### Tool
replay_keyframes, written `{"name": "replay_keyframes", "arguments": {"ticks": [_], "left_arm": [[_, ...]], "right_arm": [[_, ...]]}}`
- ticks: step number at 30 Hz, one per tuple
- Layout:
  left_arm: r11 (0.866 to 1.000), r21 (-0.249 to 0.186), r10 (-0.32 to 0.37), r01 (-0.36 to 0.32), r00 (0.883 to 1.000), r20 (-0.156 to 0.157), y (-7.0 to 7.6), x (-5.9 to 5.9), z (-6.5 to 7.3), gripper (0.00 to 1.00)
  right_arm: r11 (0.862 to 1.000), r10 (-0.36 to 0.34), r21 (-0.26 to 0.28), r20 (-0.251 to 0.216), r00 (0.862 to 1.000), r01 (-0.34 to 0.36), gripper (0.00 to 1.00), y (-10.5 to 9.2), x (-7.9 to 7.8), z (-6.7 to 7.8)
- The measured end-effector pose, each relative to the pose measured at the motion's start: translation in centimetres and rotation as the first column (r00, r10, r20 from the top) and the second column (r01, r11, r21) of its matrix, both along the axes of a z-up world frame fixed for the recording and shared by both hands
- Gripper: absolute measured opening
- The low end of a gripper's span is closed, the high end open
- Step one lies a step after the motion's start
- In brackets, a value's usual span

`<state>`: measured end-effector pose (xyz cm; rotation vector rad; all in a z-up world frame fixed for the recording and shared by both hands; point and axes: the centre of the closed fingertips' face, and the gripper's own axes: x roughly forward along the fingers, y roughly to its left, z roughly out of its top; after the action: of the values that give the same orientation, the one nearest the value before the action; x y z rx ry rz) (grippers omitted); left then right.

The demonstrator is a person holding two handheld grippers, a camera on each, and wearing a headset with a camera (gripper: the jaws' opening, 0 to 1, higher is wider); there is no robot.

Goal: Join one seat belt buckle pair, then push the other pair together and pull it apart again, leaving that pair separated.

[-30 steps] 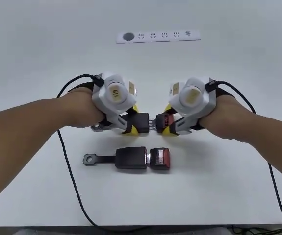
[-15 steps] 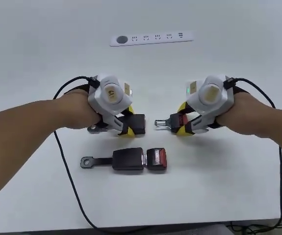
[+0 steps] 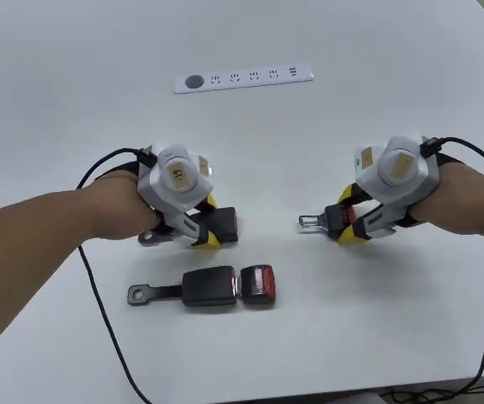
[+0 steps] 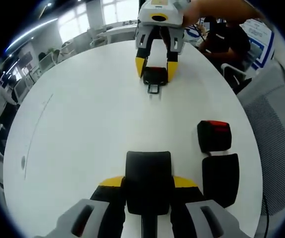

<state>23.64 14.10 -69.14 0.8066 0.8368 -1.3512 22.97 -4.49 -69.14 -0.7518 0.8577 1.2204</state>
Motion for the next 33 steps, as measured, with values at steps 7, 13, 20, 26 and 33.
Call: {"name": "replay_keyframes", "arguments": {"ticks": [7, 13, 20, 26, 33], "left_arm": [[1.000, -0.001, 0.016, -0.016, 1.000, -0.010, 0.0, 0.2, -0.1, 0.35], [1.000, 0.010, 0.024, -0.024, 1.000, -0.002, 0.2, 0.2, 0.0, 0.38], [0.998, -0.021, 0.063, -0.063, 0.997, 0.039, 1.2, 0.3, 1.5, 0.48], [0.982, -0.108, 0.163, -0.154, 0.983, 0.080, 1.8, -0.5, 4.5, 0.51], [0.964, -0.155, 0.235, -0.217, 0.966, 0.106, 3.1, -3.0, 6.0, 0.61]], "right_arm": [[0.999, -0.046, -0.016, 0.020, 0.999, 0.046, 0.43, -0.5, 0.6, -0.2], [0.998, -0.051, -0.036, 0.058, 0.997, 0.053, 0.46, -0.3, 1.0, 0.2], [0.981, -0.180, 0.082, 0.083, 0.980, 0.173, 0.51, -0.4, 0.6, 2.9], [0.965, -0.237, 0.132, 0.077, 0.968, 0.226, 0.55, 0.1, -1.3, 4.3], [0.942, -0.299, 0.185, 0.077, 0.951, 0.281, 0.63, 1.3, -4.1, 6.3]]}}
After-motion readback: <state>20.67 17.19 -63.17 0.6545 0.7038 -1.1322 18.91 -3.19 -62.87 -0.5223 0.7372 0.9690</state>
